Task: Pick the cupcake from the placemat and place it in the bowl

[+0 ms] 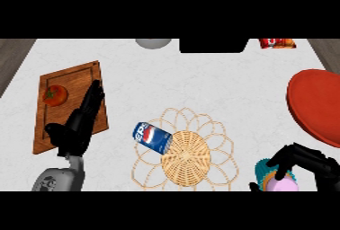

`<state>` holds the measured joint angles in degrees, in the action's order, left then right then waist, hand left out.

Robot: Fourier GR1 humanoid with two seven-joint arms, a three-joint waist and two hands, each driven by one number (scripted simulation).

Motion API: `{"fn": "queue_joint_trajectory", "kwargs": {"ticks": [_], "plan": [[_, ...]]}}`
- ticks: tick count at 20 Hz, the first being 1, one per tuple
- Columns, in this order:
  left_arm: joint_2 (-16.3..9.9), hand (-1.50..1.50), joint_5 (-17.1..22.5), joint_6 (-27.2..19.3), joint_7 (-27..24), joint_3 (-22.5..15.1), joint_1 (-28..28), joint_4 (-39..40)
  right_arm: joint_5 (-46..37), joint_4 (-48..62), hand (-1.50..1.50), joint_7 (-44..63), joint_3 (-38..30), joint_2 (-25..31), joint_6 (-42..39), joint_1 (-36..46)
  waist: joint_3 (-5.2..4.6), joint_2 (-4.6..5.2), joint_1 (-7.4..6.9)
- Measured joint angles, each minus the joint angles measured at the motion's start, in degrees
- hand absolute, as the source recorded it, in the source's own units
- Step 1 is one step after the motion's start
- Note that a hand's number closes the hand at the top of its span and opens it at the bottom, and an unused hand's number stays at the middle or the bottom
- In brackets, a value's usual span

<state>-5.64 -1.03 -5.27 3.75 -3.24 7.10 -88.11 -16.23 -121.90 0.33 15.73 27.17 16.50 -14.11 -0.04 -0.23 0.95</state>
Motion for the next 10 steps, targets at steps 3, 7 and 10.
{"fn": "queue_joint_trajectory", "kwargs": {"ticks": [3, 7, 10], "plan": [[0.42, 0.00, -0.08, 0.05, 0.21, -0.28, 0.29, -0.07, -2.39, -7.81, 1.50, 7.50, -2.86, 1.87, -0.56, -0.31, -0.03, 0.03, -0.14], [0.73, 0.00, -0.66, 0.17, -0.54, -0.56, 0.33, 0.83, -2.55, -13.42, 1.50, 19.18, -8.61, 4.53, -3.97, 4.27, -0.05, 0.13, -0.58], [1.21, 0.00, -0.67, -0.06, 1.41, -0.57, 1.91, 0.30, -1.82, -13.61, 1.50, 26.32, -12.23, 5.56, -6.67, 9.88, -0.03, 0.18, -0.84]]}}
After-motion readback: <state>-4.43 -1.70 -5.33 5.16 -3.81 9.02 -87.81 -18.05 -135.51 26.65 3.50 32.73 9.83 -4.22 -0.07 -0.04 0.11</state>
